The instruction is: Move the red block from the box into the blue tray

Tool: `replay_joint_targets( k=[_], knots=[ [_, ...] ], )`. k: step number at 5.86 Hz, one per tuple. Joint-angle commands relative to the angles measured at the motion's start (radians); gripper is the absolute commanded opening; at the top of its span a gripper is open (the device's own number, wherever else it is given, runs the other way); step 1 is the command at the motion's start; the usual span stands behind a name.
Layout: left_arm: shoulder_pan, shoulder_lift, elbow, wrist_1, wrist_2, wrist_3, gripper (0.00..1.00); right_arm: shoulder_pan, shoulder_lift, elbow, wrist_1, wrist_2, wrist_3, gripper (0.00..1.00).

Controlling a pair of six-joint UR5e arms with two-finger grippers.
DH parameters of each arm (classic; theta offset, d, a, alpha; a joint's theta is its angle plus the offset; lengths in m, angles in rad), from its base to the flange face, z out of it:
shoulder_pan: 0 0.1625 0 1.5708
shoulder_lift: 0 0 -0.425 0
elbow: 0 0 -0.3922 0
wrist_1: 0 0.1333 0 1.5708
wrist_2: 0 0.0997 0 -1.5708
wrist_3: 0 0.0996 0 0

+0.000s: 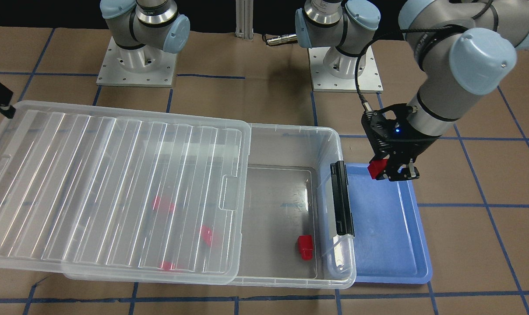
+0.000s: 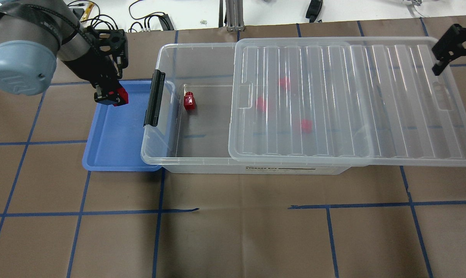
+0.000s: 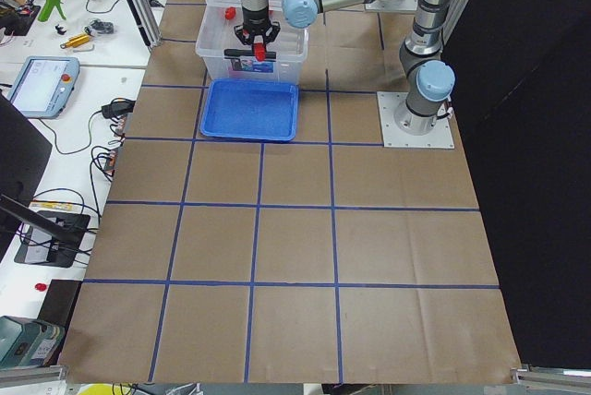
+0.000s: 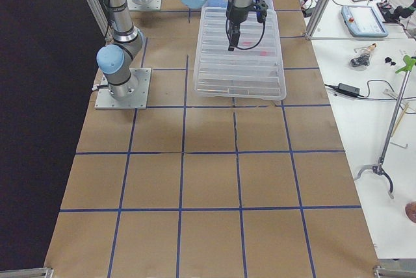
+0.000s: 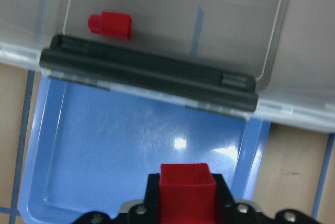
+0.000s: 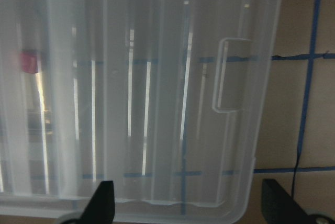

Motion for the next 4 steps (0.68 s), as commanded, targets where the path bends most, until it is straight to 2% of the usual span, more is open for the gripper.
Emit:
replay_joint_targets(
  k=[1, 3, 4],
  knots=[
    [0.085, -0.054, -0.013, 0.018, 0.0, 0.193, 0.09, -0.153, 0.103, 0.001, -0.13, -0.081, -0.186, 1.0],
    [0.116, -0.135, -0.062, 0.116, -0.014, 0.305, 0.09, -0.201, 0.22, 0.007, -0.163, -0.11, -0.202, 1.0],
    [0.119, -0.14, -0.099, 0.163, -0.017, 0.334, 0.09, -0.201, 0.226, 0.061, -0.174, -0.095, -0.195, 1.0]
  ],
)
